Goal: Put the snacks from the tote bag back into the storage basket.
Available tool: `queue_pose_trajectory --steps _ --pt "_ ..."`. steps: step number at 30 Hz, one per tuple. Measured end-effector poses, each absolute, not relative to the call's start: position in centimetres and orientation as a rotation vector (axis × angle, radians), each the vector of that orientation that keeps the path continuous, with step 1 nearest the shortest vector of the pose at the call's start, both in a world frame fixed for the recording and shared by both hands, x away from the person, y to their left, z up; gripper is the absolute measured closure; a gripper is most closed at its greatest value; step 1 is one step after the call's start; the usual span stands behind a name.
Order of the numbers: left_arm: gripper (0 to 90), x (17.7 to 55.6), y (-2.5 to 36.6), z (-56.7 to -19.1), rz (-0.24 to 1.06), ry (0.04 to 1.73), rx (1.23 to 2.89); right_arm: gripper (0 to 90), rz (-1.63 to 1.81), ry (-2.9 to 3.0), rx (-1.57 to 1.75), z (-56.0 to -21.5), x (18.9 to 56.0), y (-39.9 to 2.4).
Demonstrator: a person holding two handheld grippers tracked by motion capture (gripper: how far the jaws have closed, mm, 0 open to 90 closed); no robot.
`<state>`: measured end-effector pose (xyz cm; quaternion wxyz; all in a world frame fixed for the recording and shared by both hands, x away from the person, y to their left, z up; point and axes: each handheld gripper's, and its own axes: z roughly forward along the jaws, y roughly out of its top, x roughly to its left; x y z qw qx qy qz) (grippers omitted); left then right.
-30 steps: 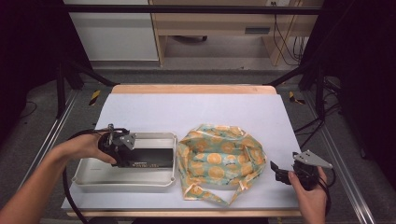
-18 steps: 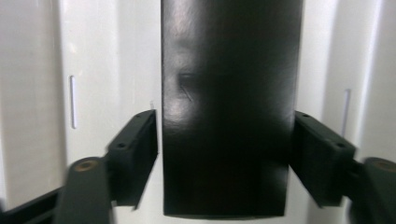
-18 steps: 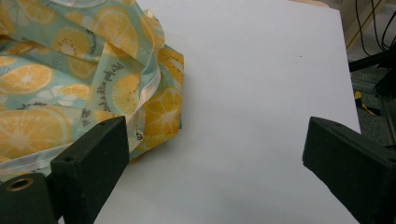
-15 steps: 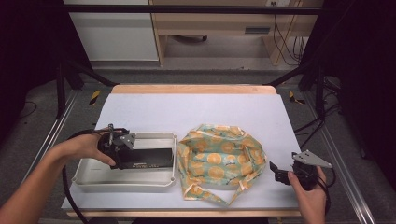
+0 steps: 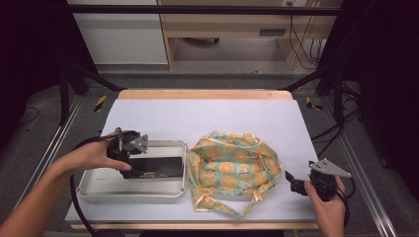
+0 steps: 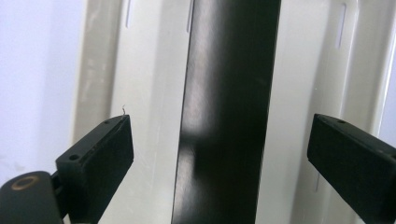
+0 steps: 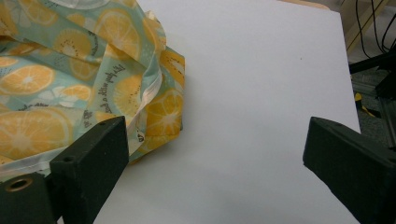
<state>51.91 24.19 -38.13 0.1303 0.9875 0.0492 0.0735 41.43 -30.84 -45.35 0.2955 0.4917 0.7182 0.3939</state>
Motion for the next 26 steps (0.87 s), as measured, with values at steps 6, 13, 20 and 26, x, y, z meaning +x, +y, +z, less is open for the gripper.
queue_pose_trajectory --steps 6,13,20,26 --pt "6.4 51.5 23.0 -37.6 0.242 0.186 2.817 7.6 1.049 1.91 1.306 -45.3 41.4 -30.9" --pt "6.9 51.0 21.8 -36.9 0.319 0.325 2.734 7.5 1.048 1.911 1.307 -45.3 41.4 -30.8" --pt "6.9 50.7 22.1 -36.4 0.4 0.496 2.571 7.5 1.049 1.912 1.306 -45.4 41.5 -30.8" --pt "6.7 50.4 24.0 -37.1 0.455 0.744 2.347 7.5 1.063 1.906 1.317 -45.4 41.5 -30.8"
